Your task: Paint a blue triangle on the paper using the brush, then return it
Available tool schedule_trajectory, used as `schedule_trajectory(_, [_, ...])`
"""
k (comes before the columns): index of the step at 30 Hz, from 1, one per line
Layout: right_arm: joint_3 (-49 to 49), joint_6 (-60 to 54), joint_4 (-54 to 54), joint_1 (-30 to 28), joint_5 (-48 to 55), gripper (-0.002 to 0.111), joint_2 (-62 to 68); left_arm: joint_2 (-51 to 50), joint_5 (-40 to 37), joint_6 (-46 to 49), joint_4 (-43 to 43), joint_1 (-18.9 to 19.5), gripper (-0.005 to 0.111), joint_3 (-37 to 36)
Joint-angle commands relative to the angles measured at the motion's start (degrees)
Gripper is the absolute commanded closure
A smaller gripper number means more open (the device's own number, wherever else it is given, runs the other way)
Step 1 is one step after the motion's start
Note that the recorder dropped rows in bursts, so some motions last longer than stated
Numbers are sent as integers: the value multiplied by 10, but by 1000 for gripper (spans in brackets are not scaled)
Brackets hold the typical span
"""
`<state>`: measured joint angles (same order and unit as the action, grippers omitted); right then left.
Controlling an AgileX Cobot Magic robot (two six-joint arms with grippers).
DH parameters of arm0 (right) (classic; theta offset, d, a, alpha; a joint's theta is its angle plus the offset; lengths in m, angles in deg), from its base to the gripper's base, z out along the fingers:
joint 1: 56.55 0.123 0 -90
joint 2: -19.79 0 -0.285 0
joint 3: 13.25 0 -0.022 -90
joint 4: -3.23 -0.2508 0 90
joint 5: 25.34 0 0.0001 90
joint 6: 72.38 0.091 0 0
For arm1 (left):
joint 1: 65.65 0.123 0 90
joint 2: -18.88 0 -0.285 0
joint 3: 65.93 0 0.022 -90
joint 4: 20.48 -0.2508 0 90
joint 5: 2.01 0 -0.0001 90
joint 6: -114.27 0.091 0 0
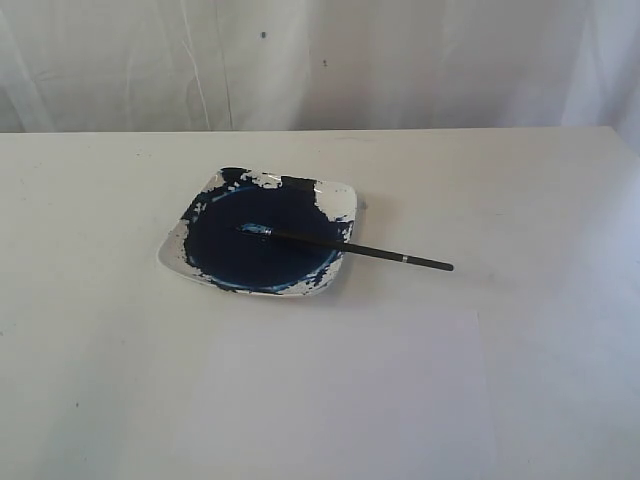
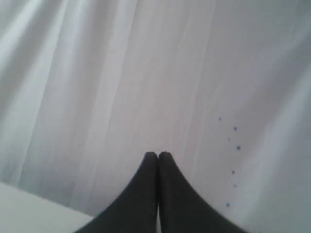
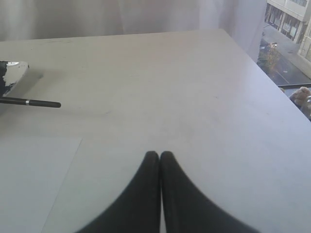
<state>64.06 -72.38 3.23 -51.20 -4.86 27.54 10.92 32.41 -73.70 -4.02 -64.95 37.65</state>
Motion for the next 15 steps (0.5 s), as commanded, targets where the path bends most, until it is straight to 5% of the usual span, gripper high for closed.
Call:
schedule_trajectory(1, [-1,0,0,0,-3,108,0,0,14,122,44,-3,107,69])
schedule_trajectory(8, [-1,0,0,0,-3,108,0,-165,-4,180,45,-3,107,228])
schedule_trajectory(12, [-1,0,0,0,-3,108,0,-284,-46,14,-3,-3,107,308])
schedule_trajectory(15, [-1,0,0,0,-3,108,0,-371,-62,-153,-180,-3,107,357])
